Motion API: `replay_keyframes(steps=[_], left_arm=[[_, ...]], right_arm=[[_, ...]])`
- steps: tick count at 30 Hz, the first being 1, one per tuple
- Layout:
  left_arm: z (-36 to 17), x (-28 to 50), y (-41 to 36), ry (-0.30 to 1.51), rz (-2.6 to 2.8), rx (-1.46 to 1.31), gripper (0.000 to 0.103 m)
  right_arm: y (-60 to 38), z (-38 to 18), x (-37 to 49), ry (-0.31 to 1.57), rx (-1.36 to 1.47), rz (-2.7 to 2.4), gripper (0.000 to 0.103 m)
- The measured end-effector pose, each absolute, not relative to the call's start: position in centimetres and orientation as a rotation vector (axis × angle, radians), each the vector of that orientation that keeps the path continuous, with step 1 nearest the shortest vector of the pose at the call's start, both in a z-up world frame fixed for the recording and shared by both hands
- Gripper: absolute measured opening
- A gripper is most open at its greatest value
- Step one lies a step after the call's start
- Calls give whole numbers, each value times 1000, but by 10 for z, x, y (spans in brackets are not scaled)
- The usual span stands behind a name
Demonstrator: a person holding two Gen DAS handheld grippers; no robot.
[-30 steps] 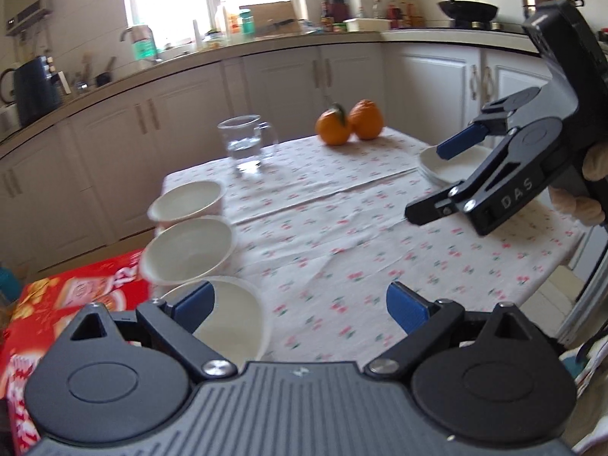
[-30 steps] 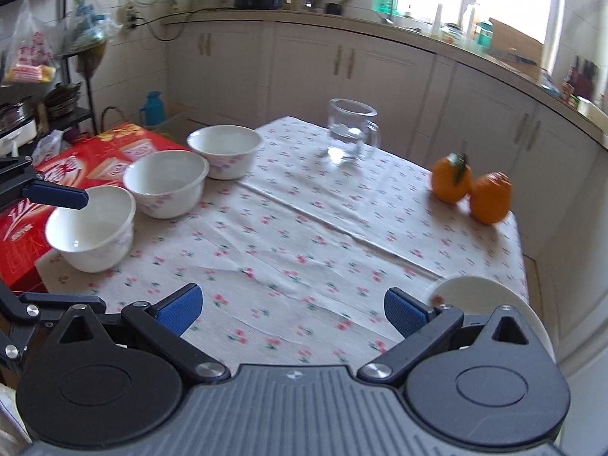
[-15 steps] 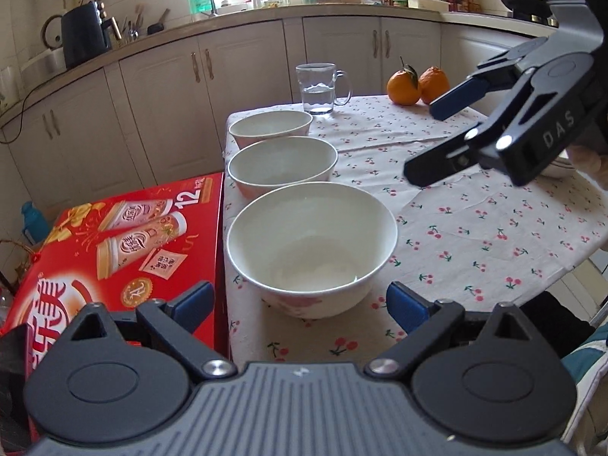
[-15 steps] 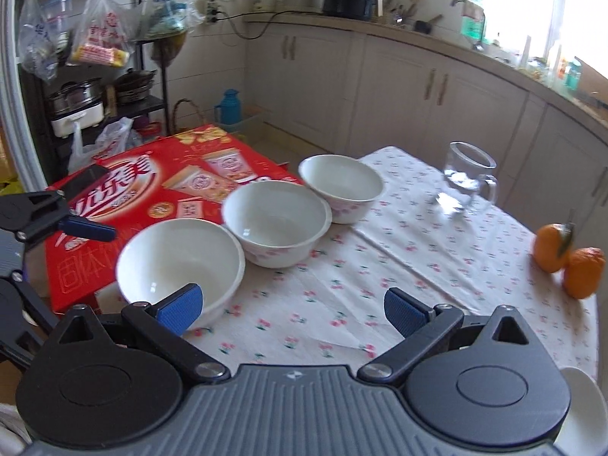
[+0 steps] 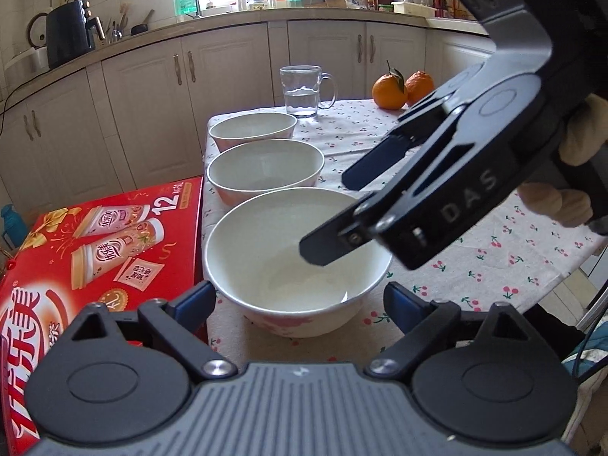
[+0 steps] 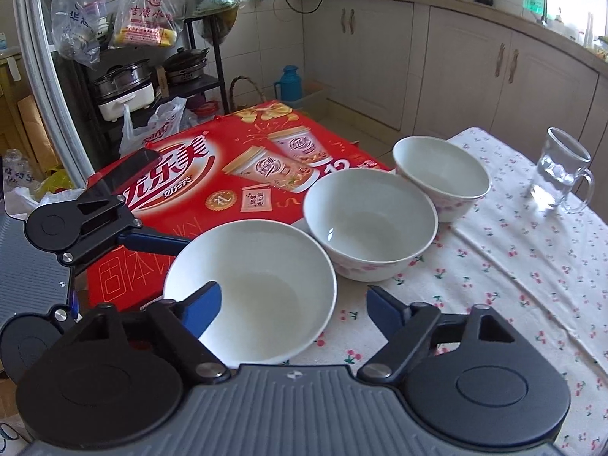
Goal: Organize plates and bowls
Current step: 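Move the right gripper to a white bowl and grasp its rim, then lift the bowl with the right gripper, set it beside the plate stack, open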
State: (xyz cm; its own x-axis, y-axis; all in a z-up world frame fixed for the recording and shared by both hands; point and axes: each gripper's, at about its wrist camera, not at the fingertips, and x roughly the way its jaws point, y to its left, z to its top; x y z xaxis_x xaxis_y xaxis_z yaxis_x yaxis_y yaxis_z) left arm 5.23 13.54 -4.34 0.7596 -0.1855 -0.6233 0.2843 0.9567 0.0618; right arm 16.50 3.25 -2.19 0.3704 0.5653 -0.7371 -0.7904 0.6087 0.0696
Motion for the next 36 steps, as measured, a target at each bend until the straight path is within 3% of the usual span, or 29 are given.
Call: replay_keyframes(steps=[4,8,36], left_arm=[[-44,54,137,660,-256,153,89],[-45,55,139,661,-259,145,88],[-26,60,95,617,-402,199,88]], right_arm=[[36,-28,168,834,-310,909,73],[36,-31,169,851,-287,917,70],[-23,-10,155,826,-206,825,70]])
